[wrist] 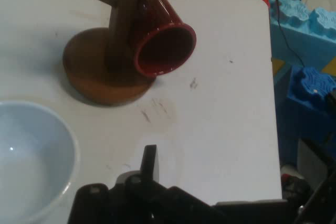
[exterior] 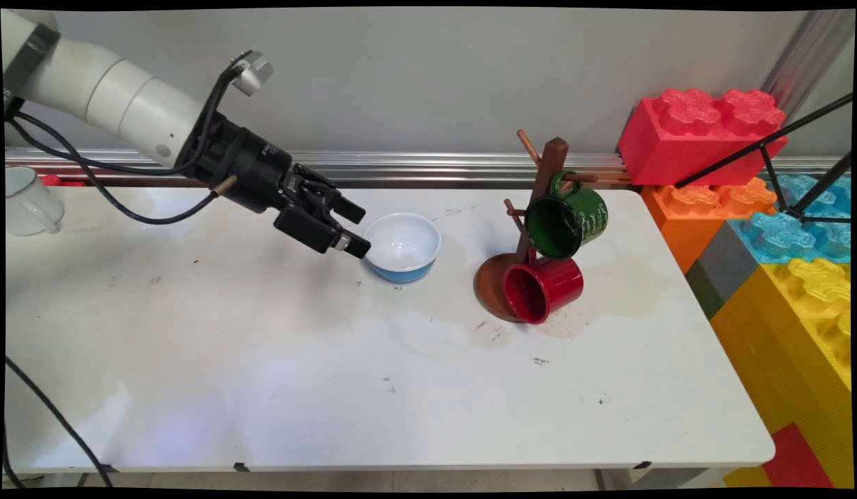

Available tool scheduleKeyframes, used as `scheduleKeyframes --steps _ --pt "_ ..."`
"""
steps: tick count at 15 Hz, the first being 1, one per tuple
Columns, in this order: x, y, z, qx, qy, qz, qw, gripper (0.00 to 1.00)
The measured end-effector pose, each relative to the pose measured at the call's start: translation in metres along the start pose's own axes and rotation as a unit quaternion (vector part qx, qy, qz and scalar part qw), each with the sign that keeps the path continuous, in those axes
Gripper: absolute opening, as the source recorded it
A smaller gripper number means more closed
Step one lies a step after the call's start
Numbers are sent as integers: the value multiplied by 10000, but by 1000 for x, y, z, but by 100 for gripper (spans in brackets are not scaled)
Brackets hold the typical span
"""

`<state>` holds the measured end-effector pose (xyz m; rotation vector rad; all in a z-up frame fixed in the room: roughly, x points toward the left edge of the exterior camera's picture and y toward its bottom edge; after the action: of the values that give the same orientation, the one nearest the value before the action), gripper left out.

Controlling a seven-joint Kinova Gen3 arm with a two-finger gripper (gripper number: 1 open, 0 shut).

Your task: Pick up the green mug from the rack

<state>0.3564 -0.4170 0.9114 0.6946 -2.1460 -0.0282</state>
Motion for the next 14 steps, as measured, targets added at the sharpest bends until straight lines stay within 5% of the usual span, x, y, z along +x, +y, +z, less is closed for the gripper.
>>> scheduleKeyframes --steps 7,14 --pt "27 16 26 285 48 -165 9994 100" --pt "82 62 71 456 107 -758 9960 100"
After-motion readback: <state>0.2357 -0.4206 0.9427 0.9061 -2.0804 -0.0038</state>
